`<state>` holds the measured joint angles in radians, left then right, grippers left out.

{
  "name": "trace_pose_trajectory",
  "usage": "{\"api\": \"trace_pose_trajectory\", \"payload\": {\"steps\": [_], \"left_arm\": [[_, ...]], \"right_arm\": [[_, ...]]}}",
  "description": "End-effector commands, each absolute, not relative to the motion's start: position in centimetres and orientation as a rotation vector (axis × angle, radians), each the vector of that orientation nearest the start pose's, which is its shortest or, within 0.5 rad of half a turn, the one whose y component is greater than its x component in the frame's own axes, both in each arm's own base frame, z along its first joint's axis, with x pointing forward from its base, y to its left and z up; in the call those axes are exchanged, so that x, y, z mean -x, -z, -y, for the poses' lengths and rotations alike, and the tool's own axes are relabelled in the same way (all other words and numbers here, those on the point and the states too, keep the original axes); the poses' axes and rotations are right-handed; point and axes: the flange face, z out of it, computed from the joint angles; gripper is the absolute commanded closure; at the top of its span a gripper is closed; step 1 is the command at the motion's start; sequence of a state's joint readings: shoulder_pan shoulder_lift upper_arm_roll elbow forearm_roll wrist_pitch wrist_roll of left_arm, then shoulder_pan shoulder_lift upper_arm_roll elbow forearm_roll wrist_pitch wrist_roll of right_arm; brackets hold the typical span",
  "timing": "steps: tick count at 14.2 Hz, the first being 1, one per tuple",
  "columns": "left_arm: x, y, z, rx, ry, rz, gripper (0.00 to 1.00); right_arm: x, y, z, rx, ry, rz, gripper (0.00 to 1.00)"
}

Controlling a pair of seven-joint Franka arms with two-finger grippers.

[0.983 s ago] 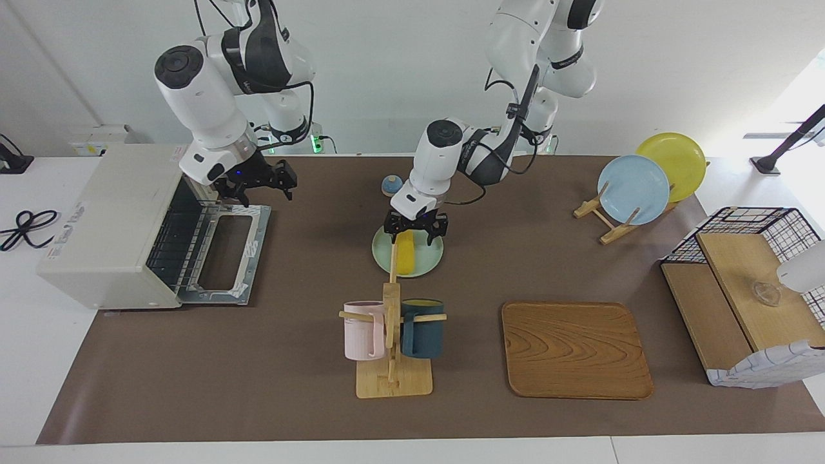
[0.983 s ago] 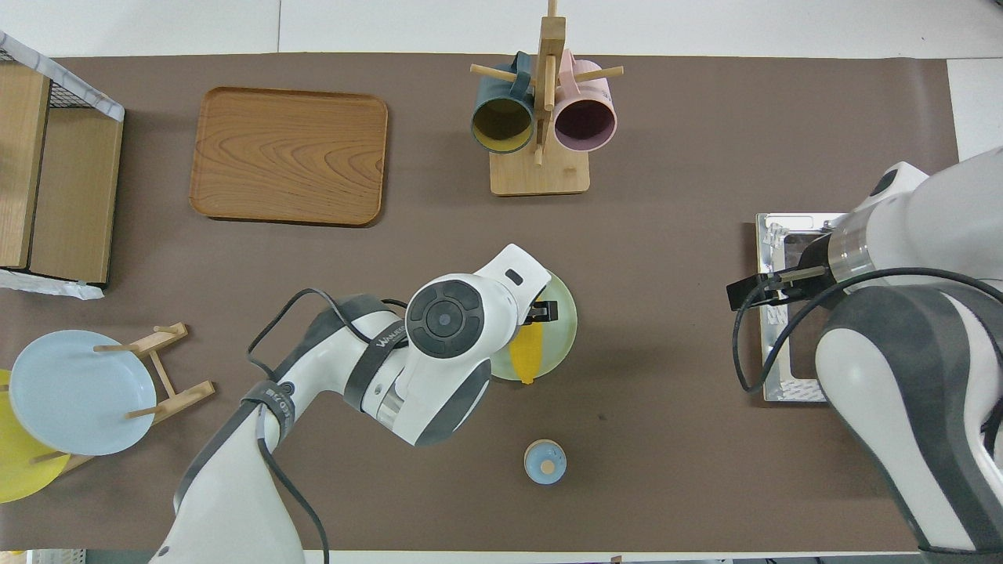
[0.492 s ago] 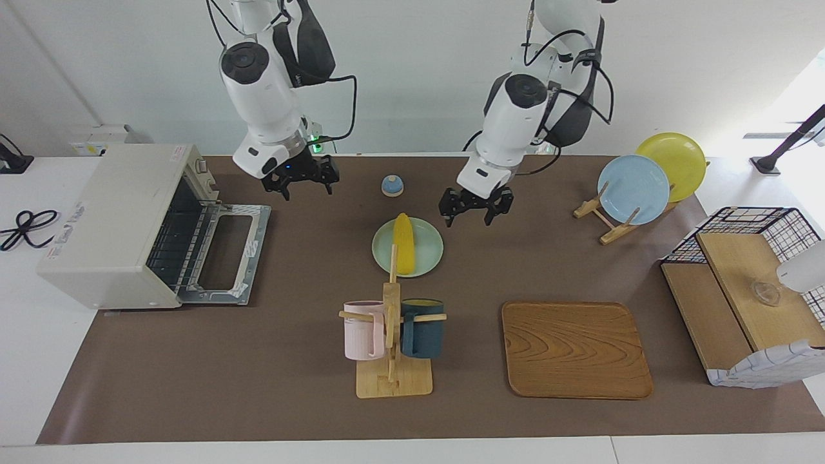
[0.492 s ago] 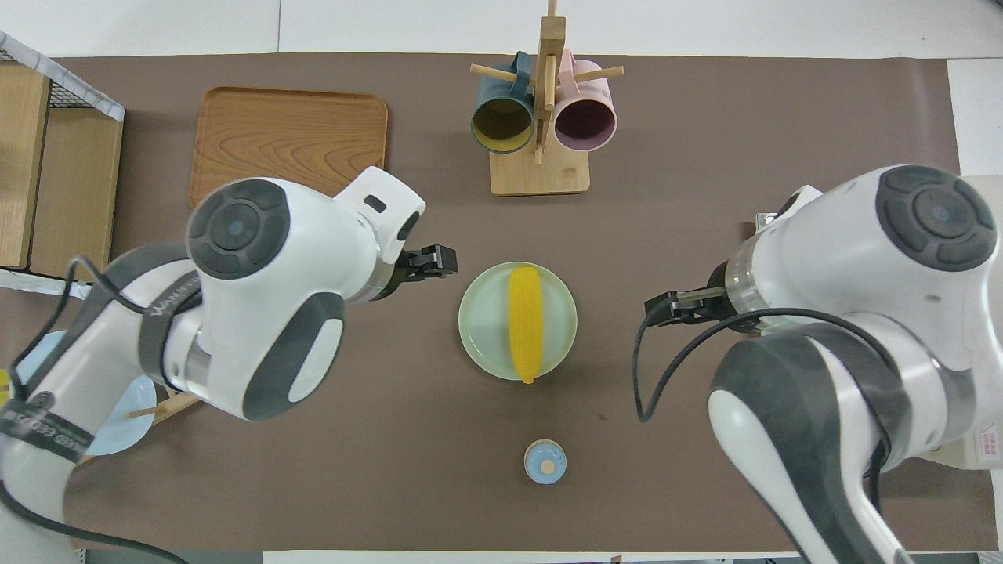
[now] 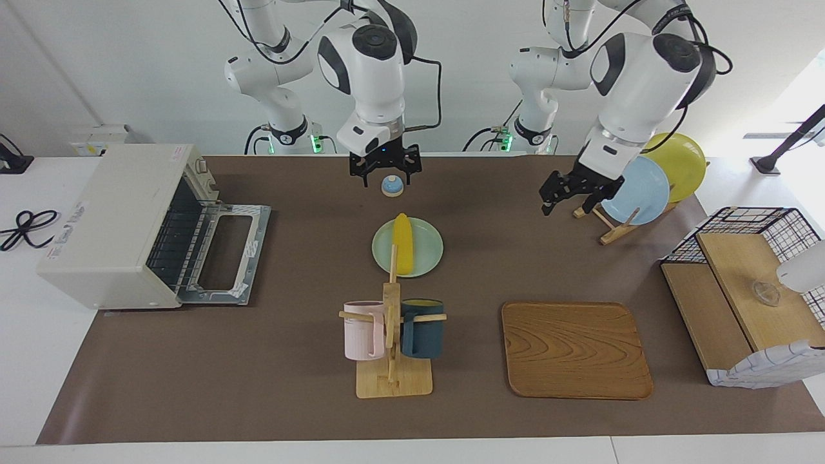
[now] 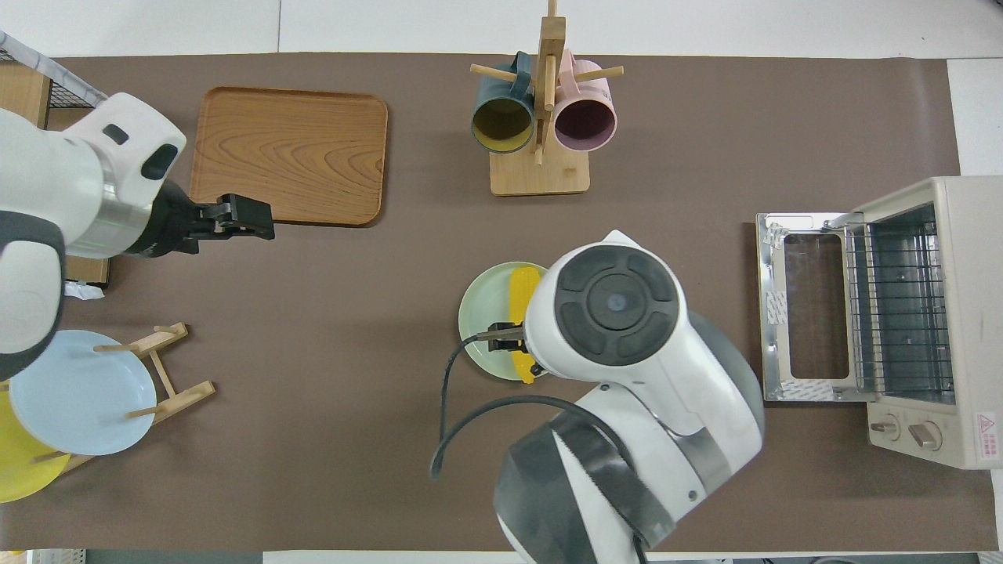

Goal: Put corn in oven
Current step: 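Release the corn and withdraw the left gripper while the right gripper grasps the plate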

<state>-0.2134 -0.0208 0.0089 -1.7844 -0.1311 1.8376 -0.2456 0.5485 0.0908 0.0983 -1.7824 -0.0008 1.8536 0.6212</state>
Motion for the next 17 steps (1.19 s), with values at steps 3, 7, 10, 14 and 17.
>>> {"api": "trace_pose_trajectory", "payload": {"steps": [3, 7, 10, 14, 17], "left_arm": [[-55.0, -57.7, 8.4, 3.193, 0.025, 0.034, 0.0], [-53.0, -58.7, 7.5, 3.154, -0.09, -0.102, 0.0], [-51.4, -58.3, 7.6, 3.124, -0.182, -0.132, 0.0], [-52.0, -58.4, 8.5, 3.129, -0.13, -0.134, 0.0], [-54.0, -60.3, 7.8, 3.151, -0.046, -0.098, 0.0]], "right_arm": [[-48.5, -43.5, -46.4, 3.245, 0.055, 0.078, 0.0], [-47.6, -38.1, -48.5, 3.282, 0.182, 0.171, 0.0], [-45.8, -34.5, -49.3, 3.25, 0.201, 0.259, 0.05], [-45.0, -32.5, -48.4, 3.246, 0.183, 0.378, 0.52], [-44.2, -30.9, -47.6, 3.236, 0.185, 0.424, 0.53]]}}
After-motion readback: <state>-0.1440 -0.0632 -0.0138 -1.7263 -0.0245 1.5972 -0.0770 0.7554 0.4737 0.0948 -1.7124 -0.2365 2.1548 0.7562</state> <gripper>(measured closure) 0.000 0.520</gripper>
